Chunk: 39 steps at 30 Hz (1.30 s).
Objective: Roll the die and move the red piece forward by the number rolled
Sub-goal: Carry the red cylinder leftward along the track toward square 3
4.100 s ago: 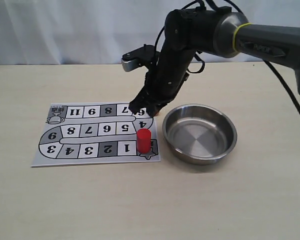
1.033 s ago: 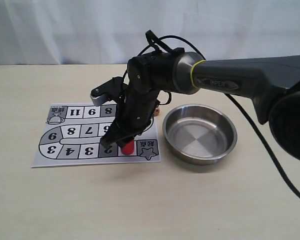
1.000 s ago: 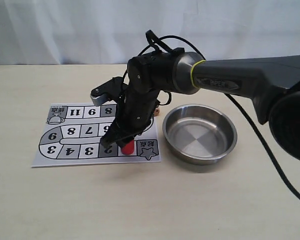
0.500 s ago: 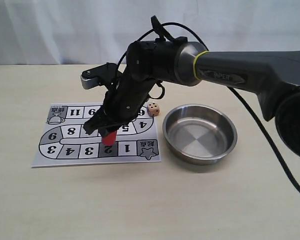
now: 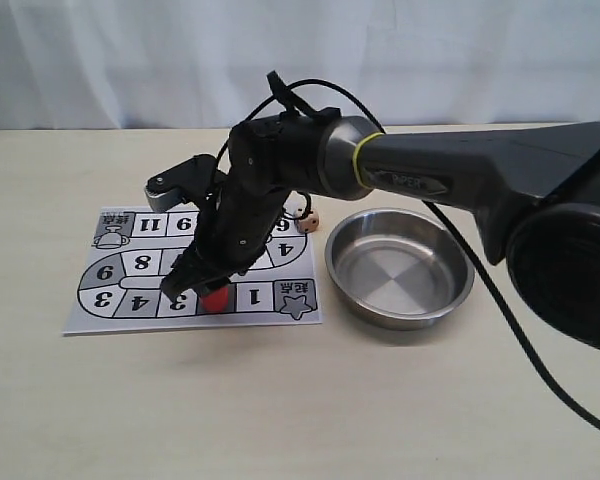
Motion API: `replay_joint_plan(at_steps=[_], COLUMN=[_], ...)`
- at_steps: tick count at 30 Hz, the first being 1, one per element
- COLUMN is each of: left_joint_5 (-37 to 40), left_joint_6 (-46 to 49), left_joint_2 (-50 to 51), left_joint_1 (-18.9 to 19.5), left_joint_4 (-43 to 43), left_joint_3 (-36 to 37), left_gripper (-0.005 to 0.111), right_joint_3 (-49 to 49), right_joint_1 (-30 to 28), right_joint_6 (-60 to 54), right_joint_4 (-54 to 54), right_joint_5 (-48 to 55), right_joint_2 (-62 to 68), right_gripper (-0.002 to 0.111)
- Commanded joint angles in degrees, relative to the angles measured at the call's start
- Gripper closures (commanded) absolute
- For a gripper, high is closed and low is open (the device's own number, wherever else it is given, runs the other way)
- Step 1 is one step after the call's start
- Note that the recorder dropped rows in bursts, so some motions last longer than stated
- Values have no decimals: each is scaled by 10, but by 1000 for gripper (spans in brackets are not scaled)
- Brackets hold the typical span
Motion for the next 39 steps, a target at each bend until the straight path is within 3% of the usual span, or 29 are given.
replay_joint_plan(at_steps=[1,31,39], left_joint_5=[-3,-2,-2], left_joint_6=[-1,-1,-1], left_joint_2=[-1,-1,-1], left_joint_1=[0,0,0], left_joint_4=[-1,-1,-1], left_joint_3=[-3,-3,-3], left_gripper=[107,107,107], right_joint_3=[1,-30,-104], right_joint_1=[-1,33,33], right_joint_6=[2,-21,-16], right_joint_4=[0,23,33], right_joint_5=[-20,-68,-22], right_joint_2=[-25,35,26], right_gripper=[104,104,104])
